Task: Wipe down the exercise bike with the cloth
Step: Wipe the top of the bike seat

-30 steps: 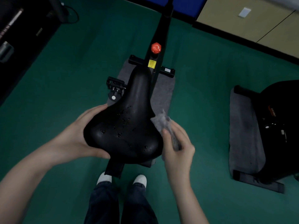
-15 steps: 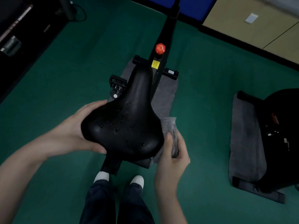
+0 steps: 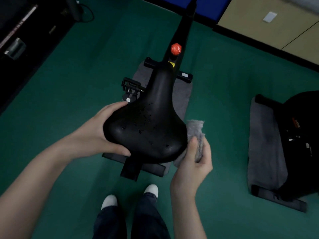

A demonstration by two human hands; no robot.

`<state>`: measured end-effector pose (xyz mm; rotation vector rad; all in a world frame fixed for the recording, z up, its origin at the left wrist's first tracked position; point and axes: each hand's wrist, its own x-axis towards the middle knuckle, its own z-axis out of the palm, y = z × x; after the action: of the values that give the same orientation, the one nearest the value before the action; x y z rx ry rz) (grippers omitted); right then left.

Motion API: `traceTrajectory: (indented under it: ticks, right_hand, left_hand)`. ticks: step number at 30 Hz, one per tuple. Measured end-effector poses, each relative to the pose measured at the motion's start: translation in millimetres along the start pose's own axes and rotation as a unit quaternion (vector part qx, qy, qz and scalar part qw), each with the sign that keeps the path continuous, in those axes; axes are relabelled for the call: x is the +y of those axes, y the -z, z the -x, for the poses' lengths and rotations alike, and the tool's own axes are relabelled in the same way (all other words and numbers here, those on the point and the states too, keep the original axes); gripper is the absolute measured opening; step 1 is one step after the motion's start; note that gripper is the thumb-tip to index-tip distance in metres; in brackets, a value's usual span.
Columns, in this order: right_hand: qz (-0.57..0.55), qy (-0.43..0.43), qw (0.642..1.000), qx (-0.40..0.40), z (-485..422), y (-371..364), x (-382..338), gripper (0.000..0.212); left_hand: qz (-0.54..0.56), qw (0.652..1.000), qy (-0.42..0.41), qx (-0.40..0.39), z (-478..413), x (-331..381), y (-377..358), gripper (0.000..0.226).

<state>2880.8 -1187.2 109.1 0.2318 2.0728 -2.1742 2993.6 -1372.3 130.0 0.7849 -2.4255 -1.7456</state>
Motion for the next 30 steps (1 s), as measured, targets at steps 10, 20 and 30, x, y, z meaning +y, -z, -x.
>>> traceTrajectory:
  ticks: [10,20,30]
  right_hand:
    - [0.214,0.335,0.916,-0.058,50.9,-9.3,11.2,0.025]
    - [0.304,0.439,0.827,-0.178,54.4,-8.4,5.0,0.027]
    - [0.375,0.396,0.821,-0.169,56.5,-49.3,-15.6,0.023]
  left_hand:
    - [0.015,1.0,0.009,-0.002,1.8,-1.9,-0.8,0.119]
    - [-0.005,1.0,-0.019,-0.004,0.8,-5.4,-1.1,0.121]
    - [-0.003,0.999,-0.046,0.015,-1.0,-16.3,-3.3,0.119]
